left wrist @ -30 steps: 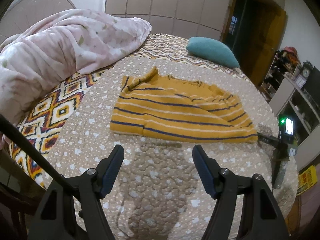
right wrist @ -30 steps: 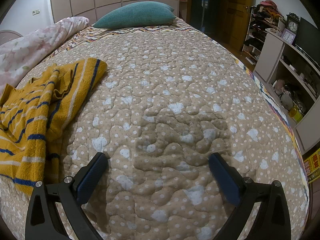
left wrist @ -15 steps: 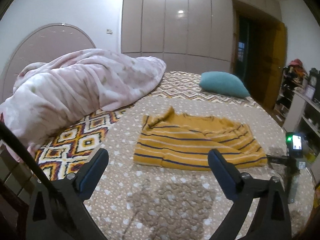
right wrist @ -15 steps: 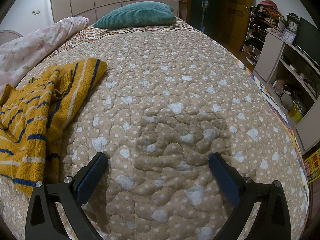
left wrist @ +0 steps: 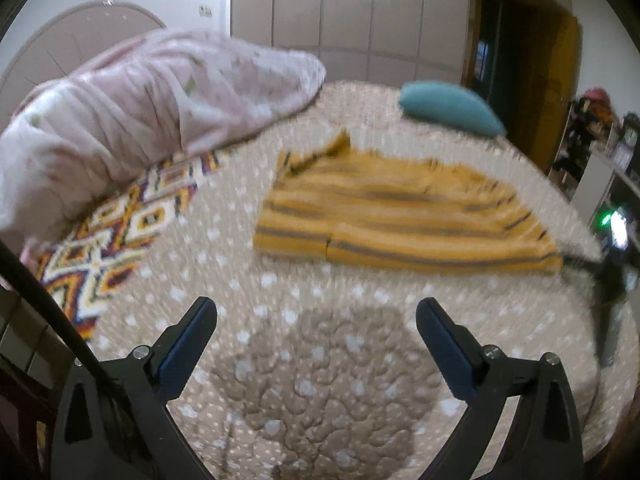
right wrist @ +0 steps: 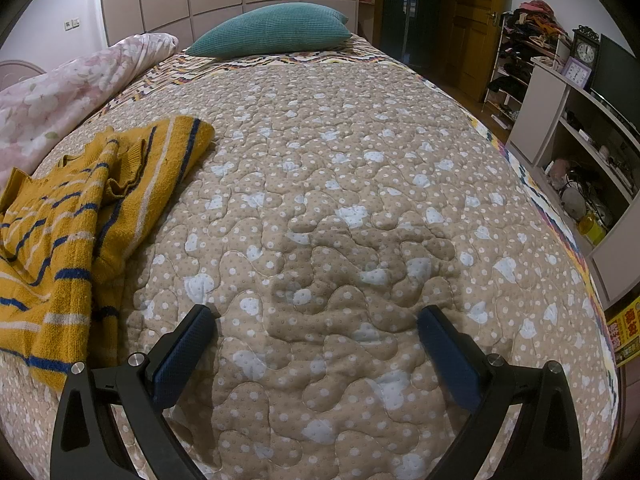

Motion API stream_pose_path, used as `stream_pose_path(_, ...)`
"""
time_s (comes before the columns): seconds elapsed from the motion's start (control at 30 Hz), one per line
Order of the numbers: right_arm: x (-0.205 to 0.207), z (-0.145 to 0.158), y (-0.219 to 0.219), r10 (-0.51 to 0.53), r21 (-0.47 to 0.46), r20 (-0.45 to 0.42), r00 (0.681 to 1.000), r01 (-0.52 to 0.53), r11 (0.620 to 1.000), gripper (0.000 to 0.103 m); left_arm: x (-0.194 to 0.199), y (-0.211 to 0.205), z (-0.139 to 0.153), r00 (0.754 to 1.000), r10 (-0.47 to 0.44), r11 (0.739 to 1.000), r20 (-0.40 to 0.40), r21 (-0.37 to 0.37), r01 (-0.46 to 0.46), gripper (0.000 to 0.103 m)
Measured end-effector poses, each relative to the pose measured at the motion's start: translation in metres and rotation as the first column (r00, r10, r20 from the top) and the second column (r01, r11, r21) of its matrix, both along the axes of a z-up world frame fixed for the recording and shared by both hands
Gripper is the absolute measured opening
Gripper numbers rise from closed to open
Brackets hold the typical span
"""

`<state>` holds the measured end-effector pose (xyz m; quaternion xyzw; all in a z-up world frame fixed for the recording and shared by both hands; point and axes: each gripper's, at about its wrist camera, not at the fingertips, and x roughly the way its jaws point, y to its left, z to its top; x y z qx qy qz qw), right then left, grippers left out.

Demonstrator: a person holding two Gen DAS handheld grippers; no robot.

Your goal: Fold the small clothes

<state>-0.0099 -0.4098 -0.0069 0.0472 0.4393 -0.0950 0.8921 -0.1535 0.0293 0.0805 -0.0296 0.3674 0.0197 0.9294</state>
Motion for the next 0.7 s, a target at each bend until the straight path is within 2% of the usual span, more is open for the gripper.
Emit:
stream_pose_path(0.13,0.000,0.000,0.000,0.000,0.000,0.000,1.000,0.000,1.000,0.103,0.020,0.003,-0.038,0.996,0.000,1.000,-0.084,0.010,0.001,0.099)
stream_pose_path(0.23,0.000,0.000,0.000,0.000,0.000,0.000,1.000,0.000,1.000,0.103,0.032,0.006,-0.056,0.993,0.012,1.000,-0.115,0.022,-0.010,0.099)
stream_pose_path(0.4,0.001,0.000,0.001,0.000,-0.001,0.000,1.000,0.000,1.000,0.103,0.040,0.008,-0.072,0.993,0.020,0.999,-0.117,0.032,-0.016,0.099)
stream_pose_path(0.53,0.000,0.000,0.000,-0.002,0.001,0.001,1.000,0.002,1.000,0.103,0.042,0.008,-0.072,0.993,-0.010,0.999,-0.114,0.042,0.015,0.099)
stream_pose_path(0.63,0.000,-0.001,0.000,-0.002,0.000,0.001,1.000,0.002,1.000,0.103,0.045,0.016,-0.051,0.994,-0.060,0.997,-0.087,-0.055,0.056,0.099)
stream_pose_path(0.7,0.000,0.000,0.000,-0.002,0.000,0.001,1.000,0.002,1.000,0.103,0.058,0.022,-0.025,0.996,-0.085,0.991,-0.036,-0.104,0.081,0.099)
